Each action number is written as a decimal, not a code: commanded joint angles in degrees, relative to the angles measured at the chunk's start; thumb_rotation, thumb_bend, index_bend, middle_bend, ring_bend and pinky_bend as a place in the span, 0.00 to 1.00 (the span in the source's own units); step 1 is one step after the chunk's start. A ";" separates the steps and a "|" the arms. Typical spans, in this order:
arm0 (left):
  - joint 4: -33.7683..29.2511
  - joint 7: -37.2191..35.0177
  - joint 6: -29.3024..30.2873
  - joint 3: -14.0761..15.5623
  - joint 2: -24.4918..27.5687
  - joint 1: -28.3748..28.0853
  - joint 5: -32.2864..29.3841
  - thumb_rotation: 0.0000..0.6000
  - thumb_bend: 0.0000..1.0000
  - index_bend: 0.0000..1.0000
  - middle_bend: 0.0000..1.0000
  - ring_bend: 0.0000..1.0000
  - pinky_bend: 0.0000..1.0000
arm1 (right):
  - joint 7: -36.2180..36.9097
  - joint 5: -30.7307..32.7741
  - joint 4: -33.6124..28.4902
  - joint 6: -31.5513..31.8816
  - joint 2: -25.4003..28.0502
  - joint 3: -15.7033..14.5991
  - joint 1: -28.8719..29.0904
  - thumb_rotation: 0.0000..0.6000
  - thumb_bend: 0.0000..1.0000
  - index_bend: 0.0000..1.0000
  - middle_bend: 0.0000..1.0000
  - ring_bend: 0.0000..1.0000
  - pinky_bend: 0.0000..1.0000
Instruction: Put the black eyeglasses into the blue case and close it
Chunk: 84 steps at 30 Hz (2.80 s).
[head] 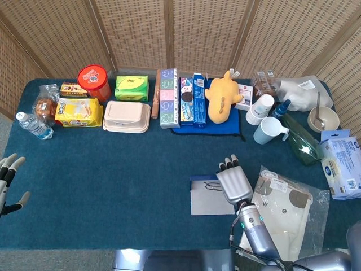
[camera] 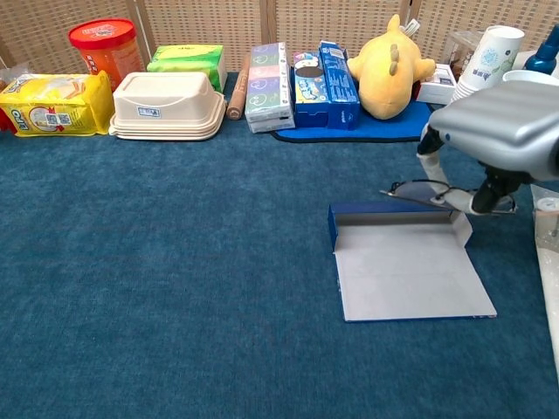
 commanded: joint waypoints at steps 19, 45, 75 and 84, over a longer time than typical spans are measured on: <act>1.54 -2.36 0.69 0.79 0.07 0.84 1.00 1.00 0.32 0.00 0.00 0.00 0.00 | -4.15 -1.52 2.96 0.51 -8.04 -0.48 -1.68 1.00 0.44 0.55 0.32 0.20 0.17; 3.88 -5.20 0.85 1.11 -0.35 1.29 1.69 1.00 0.32 0.00 0.00 0.00 0.00 | -8.39 0.87 6.68 -1.77 -13.26 1.55 -1.06 1.00 0.47 0.34 0.19 0.13 0.16; 4.03 -6.15 1.98 1.29 -0.25 1.65 2.98 1.00 0.32 0.00 0.00 0.00 0.00 | -15.41 2.48 2.46 -1.49 -11.00 0.69 1.17 1.00 0.08 0.04 0.09 0.07 0.16; 3.75 -5.85 2.24 1.27 -0.16 1.84 2.88 1.00 0.32 0.00 0.00 0.00 0.00 | -17.32 2.81 2.74 -2.65 -9.73 0.92 3.03 1.00 0.00 0.01 0.08 0.05 0.15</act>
